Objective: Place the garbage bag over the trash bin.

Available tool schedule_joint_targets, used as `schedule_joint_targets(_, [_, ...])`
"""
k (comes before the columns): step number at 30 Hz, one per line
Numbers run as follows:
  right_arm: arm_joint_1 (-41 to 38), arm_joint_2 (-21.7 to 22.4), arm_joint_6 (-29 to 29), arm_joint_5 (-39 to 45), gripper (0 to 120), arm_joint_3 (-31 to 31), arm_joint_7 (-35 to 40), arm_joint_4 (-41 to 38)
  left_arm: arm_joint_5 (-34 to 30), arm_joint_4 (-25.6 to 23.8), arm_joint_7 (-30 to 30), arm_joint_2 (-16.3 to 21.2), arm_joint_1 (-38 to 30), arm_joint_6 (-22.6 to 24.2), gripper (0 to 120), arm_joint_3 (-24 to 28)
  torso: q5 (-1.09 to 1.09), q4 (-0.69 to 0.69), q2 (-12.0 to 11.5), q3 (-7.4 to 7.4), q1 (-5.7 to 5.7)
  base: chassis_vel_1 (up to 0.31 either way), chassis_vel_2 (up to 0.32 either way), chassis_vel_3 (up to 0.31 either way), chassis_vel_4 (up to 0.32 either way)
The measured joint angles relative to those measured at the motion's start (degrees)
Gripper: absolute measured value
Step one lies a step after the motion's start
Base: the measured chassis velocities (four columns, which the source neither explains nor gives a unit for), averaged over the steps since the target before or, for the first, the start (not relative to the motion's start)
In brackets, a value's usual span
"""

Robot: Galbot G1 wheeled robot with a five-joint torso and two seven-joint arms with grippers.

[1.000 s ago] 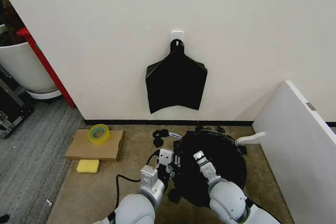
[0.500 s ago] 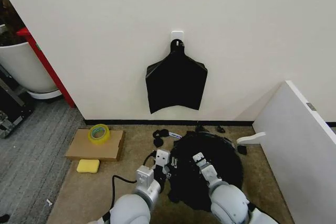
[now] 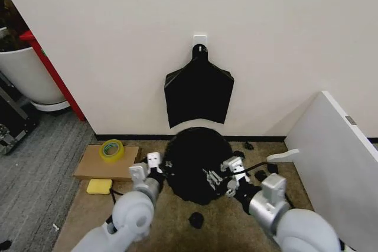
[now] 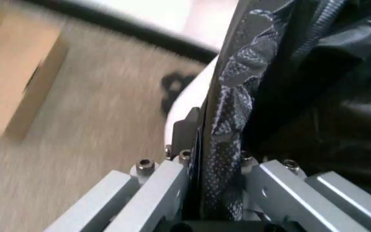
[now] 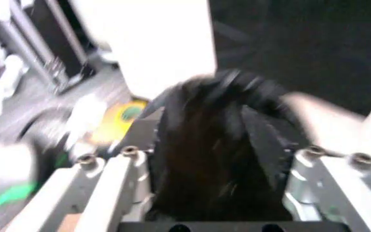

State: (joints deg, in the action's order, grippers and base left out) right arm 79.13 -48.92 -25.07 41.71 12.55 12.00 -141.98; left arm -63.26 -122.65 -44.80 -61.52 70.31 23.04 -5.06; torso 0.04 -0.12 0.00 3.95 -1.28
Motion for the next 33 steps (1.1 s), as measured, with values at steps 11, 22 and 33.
schedule_joint_targets(11, [8.23,-7.63,5.93,-6.72,86,11.2,-2.55,0.37,-11.3,2.9,-4.51,-1.75,-0.79,3.09,0,0.52,-0.03,-0.03,-0.01,0.0,0.0,0.0,0.0,0.0,0.0])
schedule_joint_targets(22, [8.41,-9.16,5.89,-7.03,100,11.42,-2.72,0.97,-10.75,6.32,-2.61,-0.85,-2.22,3.74,0,0.57,-0.01,-0.01,-0.01,0.0,0.0,0.0,0.0,0.0,0.0])
schedule_joint_targets(33, [11.16,-10.53,6.13,-8.54,100,11.47,-3.12,1.05,-7.18,4.91,2.9,-0.18,-3.14,1.26,39,-0.07,-0.03,-0.03,-0.01,0.0,0.0,0.0,0.0,0.0,0.0])
